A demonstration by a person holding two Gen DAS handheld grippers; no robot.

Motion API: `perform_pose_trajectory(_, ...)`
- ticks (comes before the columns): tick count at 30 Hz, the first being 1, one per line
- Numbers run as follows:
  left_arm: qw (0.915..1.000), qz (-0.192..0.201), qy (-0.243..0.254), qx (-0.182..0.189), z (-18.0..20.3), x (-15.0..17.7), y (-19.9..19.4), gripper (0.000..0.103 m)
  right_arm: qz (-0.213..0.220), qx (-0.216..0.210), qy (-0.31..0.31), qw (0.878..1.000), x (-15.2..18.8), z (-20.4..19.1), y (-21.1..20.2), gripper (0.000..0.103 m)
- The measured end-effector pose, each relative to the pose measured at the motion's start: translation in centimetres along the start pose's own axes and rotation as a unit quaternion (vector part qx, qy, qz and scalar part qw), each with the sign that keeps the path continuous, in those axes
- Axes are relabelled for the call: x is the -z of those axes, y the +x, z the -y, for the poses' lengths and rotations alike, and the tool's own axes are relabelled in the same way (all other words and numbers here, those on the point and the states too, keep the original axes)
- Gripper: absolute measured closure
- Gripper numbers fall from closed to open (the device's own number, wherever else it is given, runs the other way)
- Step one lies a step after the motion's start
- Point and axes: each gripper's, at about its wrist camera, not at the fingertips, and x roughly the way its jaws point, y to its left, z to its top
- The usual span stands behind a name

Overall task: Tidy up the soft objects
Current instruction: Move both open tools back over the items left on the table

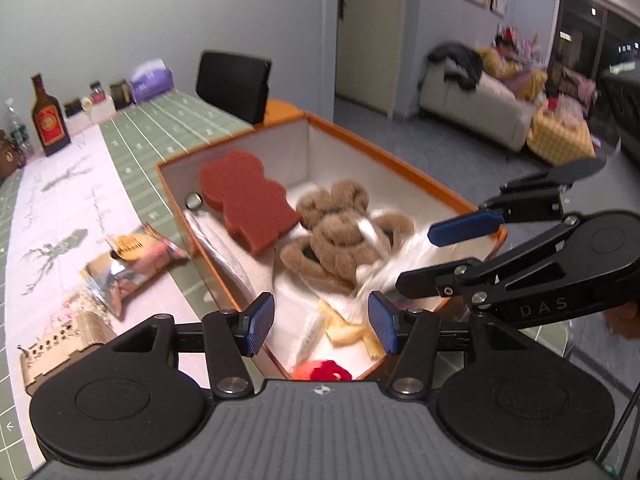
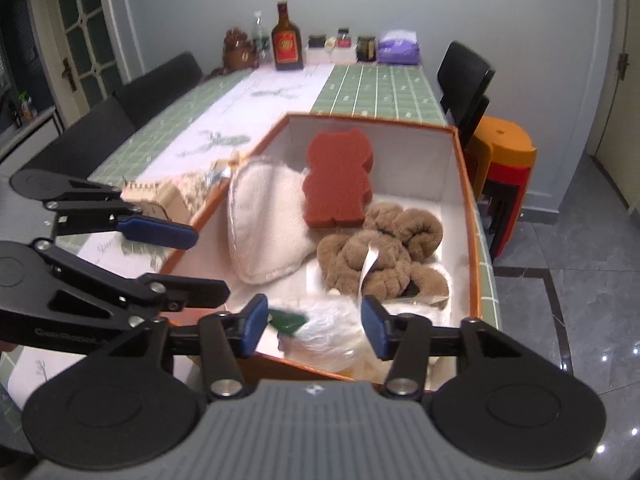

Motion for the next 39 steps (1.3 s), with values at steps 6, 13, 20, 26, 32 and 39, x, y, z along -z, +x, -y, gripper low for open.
perform_pose_trajectory(6,0.9975,0.065,-0.017,-0.022,-0.6,0.7,-3.0,0.04,0.052,0.014,-0.003,0.999,0.0,-2.1,-2.0,0.038)
perform_pose_trajectory(13,0.9882,0.12,-0.05,-0.081,-2.0,2.4,-5.9,0.04,0.109,0.035,-0.008,0.993,0.3,-5.5,-2.9,0.032)
perform_pose_trajectory(20,0.9787,0.14,-0.101,-0.112,-4.7,4.8,-7.7,0.04,0.115,-0.007,0.0,0.993,0.6,-9.1,-1.6,0.031)
perform_pose_trajectory(26,0.9716,0.133,-0.133,-0.143,-7.4,6.4,-8.2,0.04,0.106,-0.026,-0.031,0.994,0.4,-12.6,0.4,0.031)
perform_pose_trajectory(32,0.9681,0.127,-0.156,-0.149,-9.7,7.3,-8.5,0.04,0.094,-0.031,-0.066,0.993,-0.5,-15.2,2.4,0.031)
perform_pose_trajectory(39,0.9656,0.119,-0.175,-0.152,-12.1,7.2,-8.0,0.04,0.082,-0.024,-0.11,0.99,-2.8,-17.3,4.5,0.031)
